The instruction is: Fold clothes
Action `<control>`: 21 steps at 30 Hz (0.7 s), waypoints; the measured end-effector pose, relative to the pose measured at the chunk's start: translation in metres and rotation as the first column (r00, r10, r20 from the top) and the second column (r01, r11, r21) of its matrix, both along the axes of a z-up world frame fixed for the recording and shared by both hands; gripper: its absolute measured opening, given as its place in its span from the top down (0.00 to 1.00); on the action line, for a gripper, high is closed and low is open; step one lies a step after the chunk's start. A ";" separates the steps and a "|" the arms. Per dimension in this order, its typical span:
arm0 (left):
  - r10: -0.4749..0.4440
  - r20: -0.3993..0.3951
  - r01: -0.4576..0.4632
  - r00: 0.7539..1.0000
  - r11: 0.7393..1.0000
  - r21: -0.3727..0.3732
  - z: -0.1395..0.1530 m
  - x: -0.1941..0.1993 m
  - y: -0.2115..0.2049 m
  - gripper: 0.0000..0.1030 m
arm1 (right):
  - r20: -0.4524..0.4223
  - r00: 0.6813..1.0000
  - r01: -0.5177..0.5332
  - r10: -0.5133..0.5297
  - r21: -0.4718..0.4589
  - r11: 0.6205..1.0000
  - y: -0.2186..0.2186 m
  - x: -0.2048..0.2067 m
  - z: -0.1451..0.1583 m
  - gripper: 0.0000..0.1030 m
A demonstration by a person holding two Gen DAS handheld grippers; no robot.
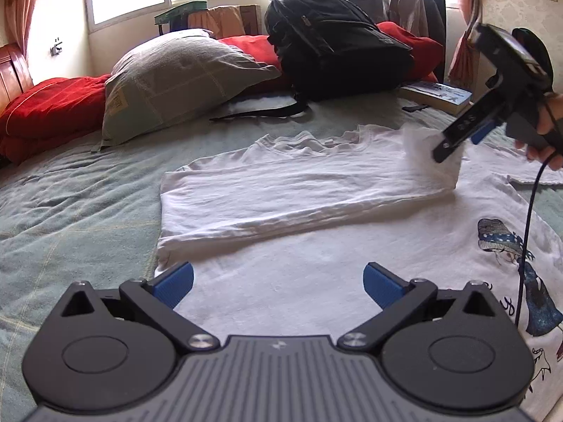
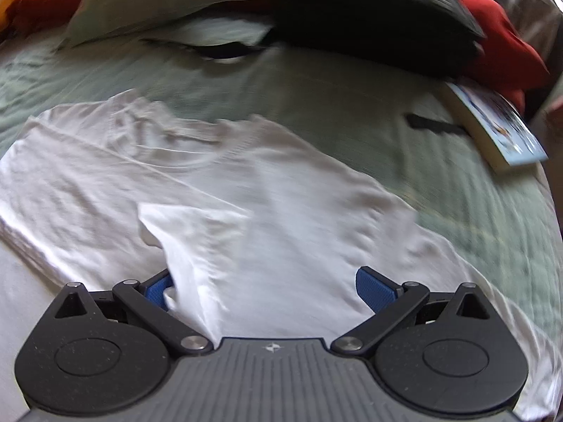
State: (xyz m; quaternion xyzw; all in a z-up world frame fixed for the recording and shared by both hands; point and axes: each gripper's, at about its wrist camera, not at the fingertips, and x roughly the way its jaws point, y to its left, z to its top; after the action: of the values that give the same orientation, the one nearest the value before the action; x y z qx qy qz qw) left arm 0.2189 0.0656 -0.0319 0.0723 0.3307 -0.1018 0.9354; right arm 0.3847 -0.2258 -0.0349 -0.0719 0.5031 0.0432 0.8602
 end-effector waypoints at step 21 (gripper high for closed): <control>0.013 -0.017 -0.013 1.000 1.000 -0.008 0.002 -0.005 -0.003 0.01 | 0.118 0.973 -0.228 0.196 0.591 0.774 -0.009 0.008 -0.015 0.00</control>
State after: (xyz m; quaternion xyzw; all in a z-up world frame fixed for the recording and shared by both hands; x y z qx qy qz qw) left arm 0.2134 0.0629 -0.0303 0.0654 0.3384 -0.0978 0.9336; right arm 0.3926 -0.2344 -0.0503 0.1474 0.4304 0.2952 0.8402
